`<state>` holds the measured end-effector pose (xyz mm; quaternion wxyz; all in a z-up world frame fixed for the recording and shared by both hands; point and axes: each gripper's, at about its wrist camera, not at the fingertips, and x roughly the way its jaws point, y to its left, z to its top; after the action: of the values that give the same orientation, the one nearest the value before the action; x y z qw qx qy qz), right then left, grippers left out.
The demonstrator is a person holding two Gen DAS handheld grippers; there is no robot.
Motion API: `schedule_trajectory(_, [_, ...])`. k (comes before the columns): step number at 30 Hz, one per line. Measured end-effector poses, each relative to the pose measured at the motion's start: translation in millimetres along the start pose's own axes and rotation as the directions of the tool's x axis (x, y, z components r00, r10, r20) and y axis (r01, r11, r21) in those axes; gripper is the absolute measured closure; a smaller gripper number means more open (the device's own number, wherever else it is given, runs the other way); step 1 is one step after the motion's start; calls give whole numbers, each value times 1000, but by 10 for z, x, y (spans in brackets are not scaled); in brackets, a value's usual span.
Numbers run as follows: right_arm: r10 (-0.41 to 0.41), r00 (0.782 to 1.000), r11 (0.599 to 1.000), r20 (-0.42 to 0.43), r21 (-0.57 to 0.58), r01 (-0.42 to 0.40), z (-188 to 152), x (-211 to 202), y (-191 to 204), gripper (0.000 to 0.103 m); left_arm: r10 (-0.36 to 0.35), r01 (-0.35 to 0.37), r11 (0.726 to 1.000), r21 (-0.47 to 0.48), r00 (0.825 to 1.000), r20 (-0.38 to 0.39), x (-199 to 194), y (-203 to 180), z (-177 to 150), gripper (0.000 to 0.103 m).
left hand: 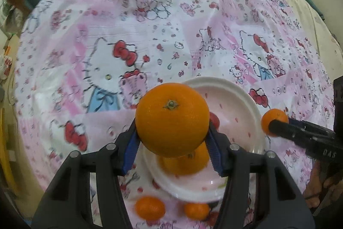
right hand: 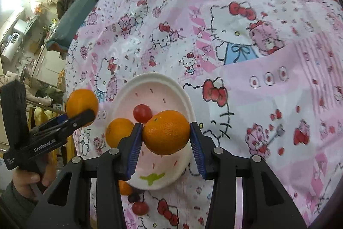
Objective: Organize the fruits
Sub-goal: 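Place both held oranges onto the white plate and open both tools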
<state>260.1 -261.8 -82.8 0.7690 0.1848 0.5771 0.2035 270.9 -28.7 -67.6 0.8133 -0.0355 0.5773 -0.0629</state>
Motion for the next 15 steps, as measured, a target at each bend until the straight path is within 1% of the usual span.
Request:
schedule_trajectory(6, [4, 999, 1000, -44, 7, -4, 81, 258, -78, 57, -35, 34, 999, -12, 998, -50, 320, 3, 70, 50])
schedule_trajectory(9, [32, 999, 999, -39, 28, -31, 96, 267, -112, 57, -46, 46, 999, -9, 998, -52, 383, -22, 102, 50])
schedule_trajectory(12, [45, 998, 998, -37, 37, -44, 93, 262, -114, 56, -66, 66, 998, -4, 996, -66, 456, -66, 116, 49])
schedule_trajectory(15, [51, 998, 998, -36, 42, -49, 87, 257, -126, 56, -71, 72, 997, 5, 994, -87, 531, -119, 100, 49])
